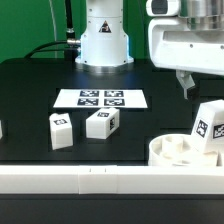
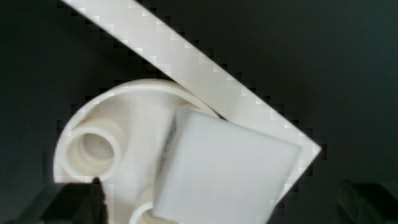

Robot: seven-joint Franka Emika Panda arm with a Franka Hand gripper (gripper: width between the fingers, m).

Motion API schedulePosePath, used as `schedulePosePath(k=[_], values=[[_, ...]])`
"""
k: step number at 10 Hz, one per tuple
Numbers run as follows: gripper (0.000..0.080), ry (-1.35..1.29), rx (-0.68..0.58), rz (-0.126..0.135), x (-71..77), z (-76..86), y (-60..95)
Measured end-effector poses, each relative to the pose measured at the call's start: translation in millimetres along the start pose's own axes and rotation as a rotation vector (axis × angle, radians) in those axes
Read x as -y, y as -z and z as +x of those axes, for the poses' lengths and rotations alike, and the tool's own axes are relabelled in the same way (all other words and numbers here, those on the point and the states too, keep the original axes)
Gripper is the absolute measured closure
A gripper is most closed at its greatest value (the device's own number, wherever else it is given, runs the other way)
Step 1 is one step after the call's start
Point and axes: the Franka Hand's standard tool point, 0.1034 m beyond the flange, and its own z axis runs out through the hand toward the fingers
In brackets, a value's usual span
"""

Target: Assemble stool

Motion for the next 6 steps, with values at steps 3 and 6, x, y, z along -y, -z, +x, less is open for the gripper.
schedulePosePath(k=[3,6], values=[[0.0151,0.39,-0.007,-0.035,1.6,-7.1,1.2],[0.0151,0.642,-0.006,-0.034,2.5,-5.6,2.7]])
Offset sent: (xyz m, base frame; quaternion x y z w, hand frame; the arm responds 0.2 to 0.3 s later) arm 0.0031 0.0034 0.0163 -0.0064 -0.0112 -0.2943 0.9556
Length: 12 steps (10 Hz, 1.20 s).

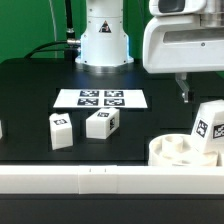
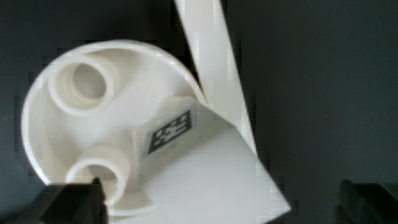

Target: Assemble stool

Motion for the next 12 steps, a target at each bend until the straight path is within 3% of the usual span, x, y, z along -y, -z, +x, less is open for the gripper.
schedulePosePath(k=[3,5,12], values=[[0.0151,0.215,0.0,-0.004,-1.0,0.2,-0.4],[0.0151,0.452,-0.005,-0.043,-0.4,-0.1,-0.6],[0.0151,1.019,0.007,-0.06,-4.6,2.0,-1.1]])
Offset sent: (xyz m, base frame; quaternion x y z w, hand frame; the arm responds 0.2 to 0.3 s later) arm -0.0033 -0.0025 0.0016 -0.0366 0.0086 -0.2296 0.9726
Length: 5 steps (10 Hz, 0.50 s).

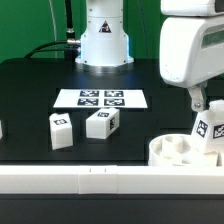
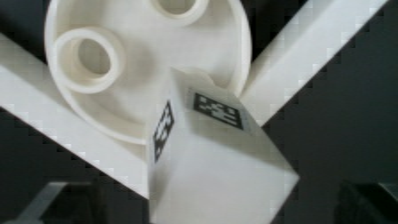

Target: Assemble stool

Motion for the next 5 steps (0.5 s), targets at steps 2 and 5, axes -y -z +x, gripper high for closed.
schedulePosePath(k=[2,5], values=[[0.0151,0.276,0.016,-0.035,-2.1,1.0,-0.8],[0.0151,0.459,0.027,-0.04,-4.9,-1.1,-1.0]])
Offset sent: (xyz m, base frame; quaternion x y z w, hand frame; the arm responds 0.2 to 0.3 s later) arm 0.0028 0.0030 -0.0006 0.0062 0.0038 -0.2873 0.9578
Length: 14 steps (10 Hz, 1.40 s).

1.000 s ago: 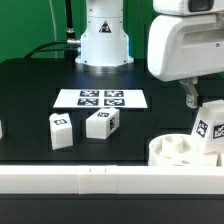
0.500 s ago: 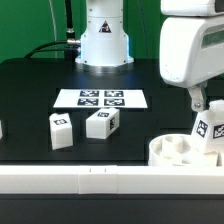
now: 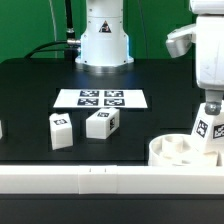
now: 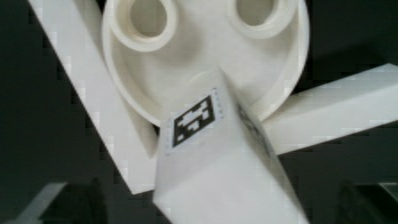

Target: Assemble stool

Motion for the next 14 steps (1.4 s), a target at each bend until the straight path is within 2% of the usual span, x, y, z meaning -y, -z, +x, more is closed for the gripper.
schedulePosePath(k=[3,6,11,13,14], values=[[0.0151,0.22,0.022,-0.008,-1.0,-2.1,-1.6],[0.0151,0.464,0.043,-0.003,-2.0,-2.7,-10.5],[0.0151,0.539,0.058,0.004,0.9,-2.1,-17.8],[0.0408,0.538,0.058,0.004,0.4,-2.9,-17.8],[0.0408,0.517,0.058,0.003,0.3,-3.1,-17.8]])
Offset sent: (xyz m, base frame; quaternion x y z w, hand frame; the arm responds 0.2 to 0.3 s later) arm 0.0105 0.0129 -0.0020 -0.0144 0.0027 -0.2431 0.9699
